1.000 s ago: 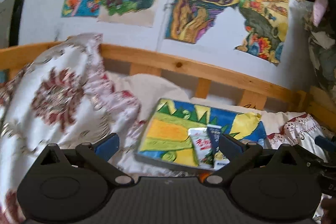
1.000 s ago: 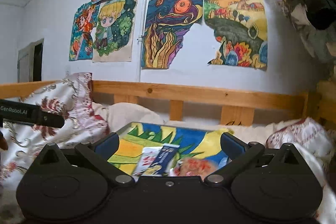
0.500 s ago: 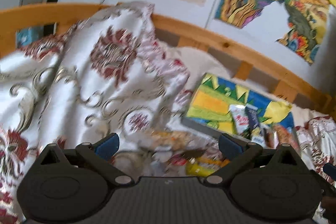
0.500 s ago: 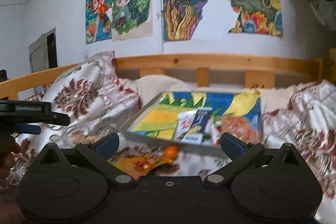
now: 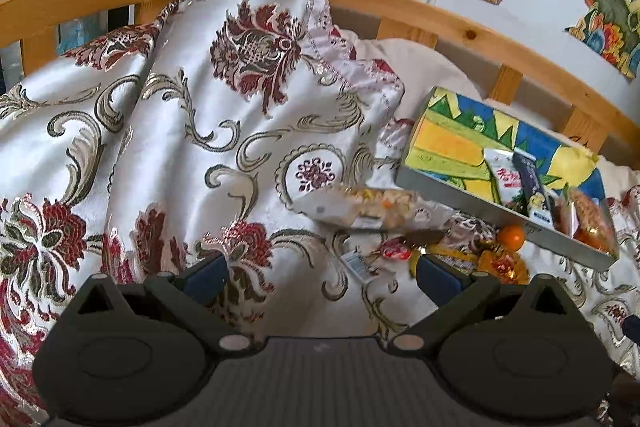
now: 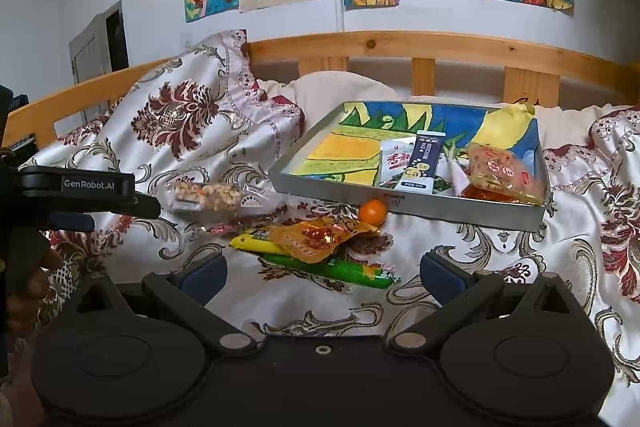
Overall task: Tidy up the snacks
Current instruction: 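Withdraw both tools from the tray back over the loose snacks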
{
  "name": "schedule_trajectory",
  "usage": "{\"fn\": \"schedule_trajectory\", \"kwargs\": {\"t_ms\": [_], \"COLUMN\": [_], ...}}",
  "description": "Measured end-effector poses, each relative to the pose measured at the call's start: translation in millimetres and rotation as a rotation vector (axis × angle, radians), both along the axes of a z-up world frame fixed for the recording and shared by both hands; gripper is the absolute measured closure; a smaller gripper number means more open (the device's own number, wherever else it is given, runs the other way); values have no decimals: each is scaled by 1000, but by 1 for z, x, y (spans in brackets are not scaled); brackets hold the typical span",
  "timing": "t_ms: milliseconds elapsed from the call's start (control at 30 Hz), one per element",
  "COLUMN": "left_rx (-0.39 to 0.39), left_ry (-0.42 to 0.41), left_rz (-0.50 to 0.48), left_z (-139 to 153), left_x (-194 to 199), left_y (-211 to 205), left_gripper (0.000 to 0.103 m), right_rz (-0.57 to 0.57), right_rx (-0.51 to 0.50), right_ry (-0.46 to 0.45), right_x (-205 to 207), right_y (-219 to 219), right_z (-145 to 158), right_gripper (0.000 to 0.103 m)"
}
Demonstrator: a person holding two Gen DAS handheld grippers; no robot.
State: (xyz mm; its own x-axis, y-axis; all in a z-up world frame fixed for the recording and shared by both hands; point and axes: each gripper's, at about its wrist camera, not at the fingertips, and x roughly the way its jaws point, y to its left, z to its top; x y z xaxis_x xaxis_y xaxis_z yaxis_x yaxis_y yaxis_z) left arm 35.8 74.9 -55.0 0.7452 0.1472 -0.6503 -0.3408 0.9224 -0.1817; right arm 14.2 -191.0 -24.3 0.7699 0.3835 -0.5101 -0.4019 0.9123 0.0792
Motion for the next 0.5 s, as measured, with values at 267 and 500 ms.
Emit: {"fn": "schedule_trajectory", "kwargs": {"t_ms": [267,500], "left_rx": [27,49], "left_ry": [9,8], "left_rz": [-23,-36], "left_z": [-3,-4], "left_x": [2,5], "left_y": [-9,-16], "left_gripper": [1,1], "right_rz": [-8,-25], "right_rx": [6,19], "right_ry": [13,31], "right_x": [5,10], "right_y": [-1,-4], "right_z": [-1,-1], "right_gripper": [1,1]}}
